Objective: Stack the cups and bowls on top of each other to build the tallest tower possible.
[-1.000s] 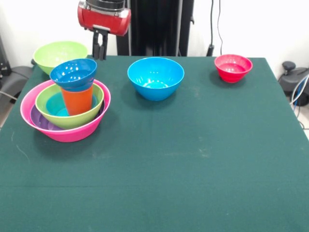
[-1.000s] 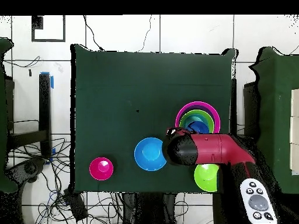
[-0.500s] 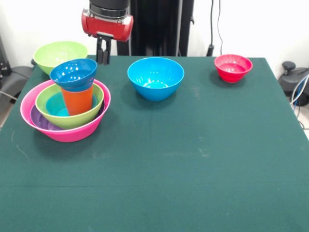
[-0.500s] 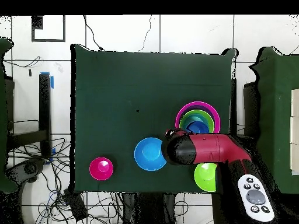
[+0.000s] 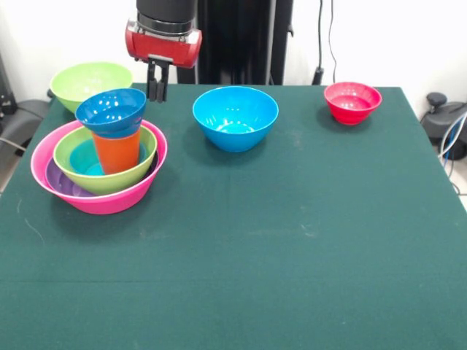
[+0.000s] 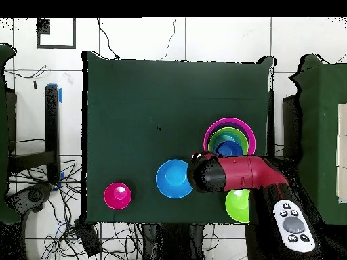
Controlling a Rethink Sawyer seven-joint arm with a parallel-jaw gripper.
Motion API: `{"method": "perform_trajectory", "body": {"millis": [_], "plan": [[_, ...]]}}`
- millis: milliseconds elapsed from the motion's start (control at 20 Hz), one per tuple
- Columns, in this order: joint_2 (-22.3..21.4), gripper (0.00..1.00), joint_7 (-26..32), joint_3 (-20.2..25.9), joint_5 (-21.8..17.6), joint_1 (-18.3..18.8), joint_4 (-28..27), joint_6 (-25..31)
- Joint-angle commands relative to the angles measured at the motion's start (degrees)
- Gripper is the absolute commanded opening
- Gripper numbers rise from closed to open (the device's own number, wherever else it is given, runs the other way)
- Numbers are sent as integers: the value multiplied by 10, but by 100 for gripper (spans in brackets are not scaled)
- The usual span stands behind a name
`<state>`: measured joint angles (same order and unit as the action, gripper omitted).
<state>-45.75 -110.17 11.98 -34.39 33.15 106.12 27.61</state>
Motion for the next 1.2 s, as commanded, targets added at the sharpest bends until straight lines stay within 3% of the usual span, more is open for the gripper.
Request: {"method": "perform_trajectory", "body": {"millis": [50,300,750,1200], "plan": [[31,0,41,38,-46,0,-19,-35],[27,0,41,39,-44,2,-15,-36],[-62,0,66,42,-4,1,28,39],[-70,0,80,53,4,10,31,55]]}}
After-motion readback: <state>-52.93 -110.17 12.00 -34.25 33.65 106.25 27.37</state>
